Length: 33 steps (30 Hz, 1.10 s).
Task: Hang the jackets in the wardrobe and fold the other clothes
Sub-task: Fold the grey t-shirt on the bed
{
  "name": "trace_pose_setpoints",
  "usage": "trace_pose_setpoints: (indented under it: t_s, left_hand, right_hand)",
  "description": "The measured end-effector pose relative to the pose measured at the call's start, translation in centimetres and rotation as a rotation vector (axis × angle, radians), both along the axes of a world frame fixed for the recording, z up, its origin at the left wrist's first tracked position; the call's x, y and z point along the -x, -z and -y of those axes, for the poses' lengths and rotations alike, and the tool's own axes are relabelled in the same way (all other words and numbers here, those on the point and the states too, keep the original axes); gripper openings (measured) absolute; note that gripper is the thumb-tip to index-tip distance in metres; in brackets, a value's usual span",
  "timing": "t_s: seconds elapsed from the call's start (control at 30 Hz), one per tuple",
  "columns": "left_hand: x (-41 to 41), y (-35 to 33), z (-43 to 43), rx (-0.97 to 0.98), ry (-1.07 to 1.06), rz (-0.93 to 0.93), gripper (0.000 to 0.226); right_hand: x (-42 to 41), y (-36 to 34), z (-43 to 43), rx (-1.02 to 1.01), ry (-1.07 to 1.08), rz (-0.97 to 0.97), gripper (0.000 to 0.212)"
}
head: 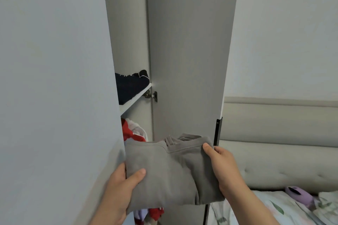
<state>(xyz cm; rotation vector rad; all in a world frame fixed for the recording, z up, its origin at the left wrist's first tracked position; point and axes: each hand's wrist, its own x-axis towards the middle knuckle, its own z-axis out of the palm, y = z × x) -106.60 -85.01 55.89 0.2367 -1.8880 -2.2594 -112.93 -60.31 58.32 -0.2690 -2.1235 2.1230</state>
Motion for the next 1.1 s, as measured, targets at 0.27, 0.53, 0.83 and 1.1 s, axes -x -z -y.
trace_pose_setpoints:
  t_s: [0.27,0.53,0.83,1.1]
  left_hand:
    - [8.6,-7.2,-1.9,0.238,-0.300,-0.157,0.035]
    - [17.0,-11.0,-1.3,0.188,-0.540,-0.284,0.040]
    - [21.2,-16.6,0.4,0.169,-0.906,-0.611,0.070]
    - [24.5,-19.2,2.6,0.158,-1.143,-0.652,0.064]
  right_hand:
    - [11.6,-5.7,2.0,-0.079,-0.109,-0.246,0.039]
    - [21.8,-11.6,3.8,-0.056,-0.309,-0.426,0.038]
    - [31.7,-17.8,11.5,-0.165,-0.355,-0.755,0.020]
    - [36.6,-24.4,20.1,-0.251,-0.631,-0.908,0.026]
